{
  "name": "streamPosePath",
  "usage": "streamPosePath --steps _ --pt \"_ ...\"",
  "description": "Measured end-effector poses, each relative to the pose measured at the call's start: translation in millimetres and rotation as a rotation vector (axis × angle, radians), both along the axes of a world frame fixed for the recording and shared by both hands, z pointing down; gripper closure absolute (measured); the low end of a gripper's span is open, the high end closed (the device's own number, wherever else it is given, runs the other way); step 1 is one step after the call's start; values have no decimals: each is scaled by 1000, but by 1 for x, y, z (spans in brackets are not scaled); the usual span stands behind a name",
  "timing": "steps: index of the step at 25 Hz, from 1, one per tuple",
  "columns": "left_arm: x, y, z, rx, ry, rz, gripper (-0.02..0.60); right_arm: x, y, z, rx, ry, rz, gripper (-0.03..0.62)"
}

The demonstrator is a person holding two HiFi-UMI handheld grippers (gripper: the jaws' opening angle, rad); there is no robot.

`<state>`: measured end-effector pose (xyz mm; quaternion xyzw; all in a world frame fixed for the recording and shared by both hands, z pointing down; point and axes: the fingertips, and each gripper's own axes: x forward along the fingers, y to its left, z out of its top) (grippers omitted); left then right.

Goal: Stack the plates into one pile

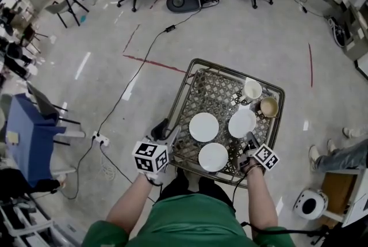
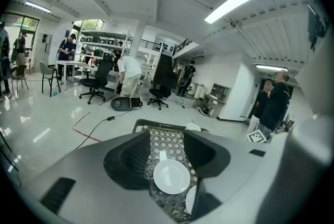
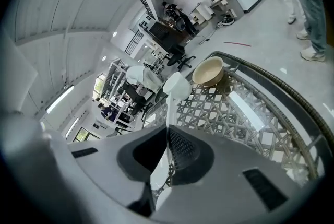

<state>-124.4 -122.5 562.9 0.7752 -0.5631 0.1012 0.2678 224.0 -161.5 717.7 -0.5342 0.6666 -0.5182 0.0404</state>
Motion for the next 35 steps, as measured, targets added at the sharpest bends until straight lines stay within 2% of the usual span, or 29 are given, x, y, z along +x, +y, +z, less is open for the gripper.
streamPosePath --steps 13,23,31,35 --pt "-34 24 14 -34 6 -75 373 -88 10 7 -5 -112 -226 563" --pt "-66 38 18 -41 6 -138 373 -148 15 22 -47 -124 -382 563" --pt "-71 40 32 -84 10 -142 373 -162 20 37 -94 -121 -409 563" --pt "-72 36 35 -83 -9 -134 373 -158 20 55 -149 -88 -392 563"
